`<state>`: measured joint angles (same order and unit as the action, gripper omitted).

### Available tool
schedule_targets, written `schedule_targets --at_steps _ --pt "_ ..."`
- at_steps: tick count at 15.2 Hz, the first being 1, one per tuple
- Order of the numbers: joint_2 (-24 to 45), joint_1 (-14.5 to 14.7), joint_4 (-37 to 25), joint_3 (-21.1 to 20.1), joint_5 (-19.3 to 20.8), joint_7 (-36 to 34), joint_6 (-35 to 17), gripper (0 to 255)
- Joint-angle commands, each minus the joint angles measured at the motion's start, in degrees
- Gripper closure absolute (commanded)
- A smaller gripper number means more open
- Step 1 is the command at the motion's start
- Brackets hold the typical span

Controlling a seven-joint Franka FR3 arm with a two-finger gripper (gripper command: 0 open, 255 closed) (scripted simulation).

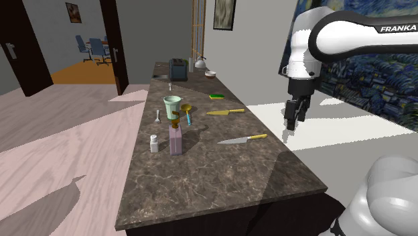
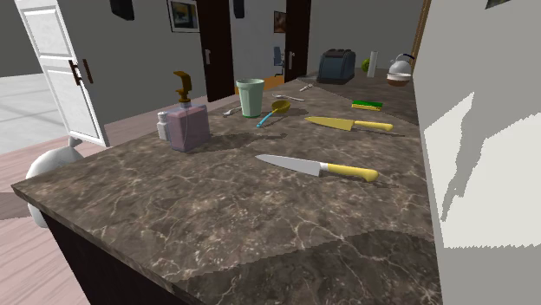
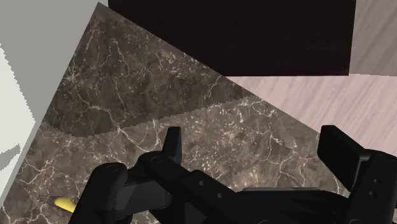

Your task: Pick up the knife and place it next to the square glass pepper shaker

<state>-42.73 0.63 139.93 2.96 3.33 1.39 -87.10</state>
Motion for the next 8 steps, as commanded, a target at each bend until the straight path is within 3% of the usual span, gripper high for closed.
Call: schedule_targets --at_steps 1,8 --pt "0.0 0.0 0.0 0.0 0.0 0.0 0.0 0" --pt "6.33 0.33 3.81 8.58 6.62 16.05 -12.56 0"
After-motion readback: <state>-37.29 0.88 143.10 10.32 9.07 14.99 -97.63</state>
